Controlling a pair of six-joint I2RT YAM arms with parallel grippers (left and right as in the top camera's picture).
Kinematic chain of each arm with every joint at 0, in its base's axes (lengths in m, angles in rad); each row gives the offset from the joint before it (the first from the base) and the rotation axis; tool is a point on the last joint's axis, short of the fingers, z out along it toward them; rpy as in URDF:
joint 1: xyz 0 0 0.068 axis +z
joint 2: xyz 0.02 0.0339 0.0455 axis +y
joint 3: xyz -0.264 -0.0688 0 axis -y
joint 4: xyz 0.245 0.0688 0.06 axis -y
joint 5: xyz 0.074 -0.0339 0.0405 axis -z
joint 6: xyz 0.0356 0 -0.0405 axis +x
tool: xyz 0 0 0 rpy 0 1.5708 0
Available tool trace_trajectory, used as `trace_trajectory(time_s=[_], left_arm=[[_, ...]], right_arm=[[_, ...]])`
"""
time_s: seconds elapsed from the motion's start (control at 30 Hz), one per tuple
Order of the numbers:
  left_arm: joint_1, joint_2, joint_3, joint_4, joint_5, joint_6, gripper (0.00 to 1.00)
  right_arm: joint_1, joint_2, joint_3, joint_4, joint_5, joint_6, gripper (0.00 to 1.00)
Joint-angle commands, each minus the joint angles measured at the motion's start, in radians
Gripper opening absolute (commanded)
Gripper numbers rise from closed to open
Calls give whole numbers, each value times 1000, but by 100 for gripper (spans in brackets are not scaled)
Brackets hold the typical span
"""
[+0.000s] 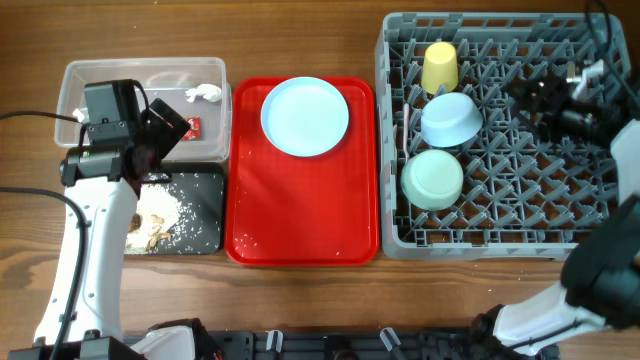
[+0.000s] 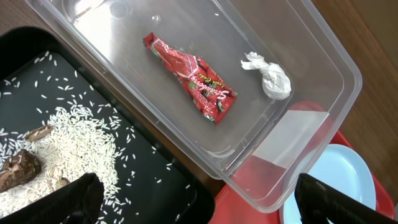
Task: Sort waste into correct bins and load items into the dishwasher rack
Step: 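Carry the light-blue bowl into the rack and set it down, then release the bowl and move the right gripper to the light-blue plate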
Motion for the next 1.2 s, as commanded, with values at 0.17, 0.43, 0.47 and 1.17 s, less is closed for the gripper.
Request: trace_trajectory(time_s=[0.17,0.43,0.47,1.17], left_arm=[[3,-16,8,-1,-3,16,100],[3,-16,8,-1,-3,16,100],[3,-16,8,-1,-3,16,100],[3,-16,8,-1,-3,16,100]], right_arm=[[383,-292,24,37,483,-12,69],[615,-230,5,-2,978,22,24],[615,-217,5,-7,985,22,24],[568,-209,35,-222,961,61,27]])
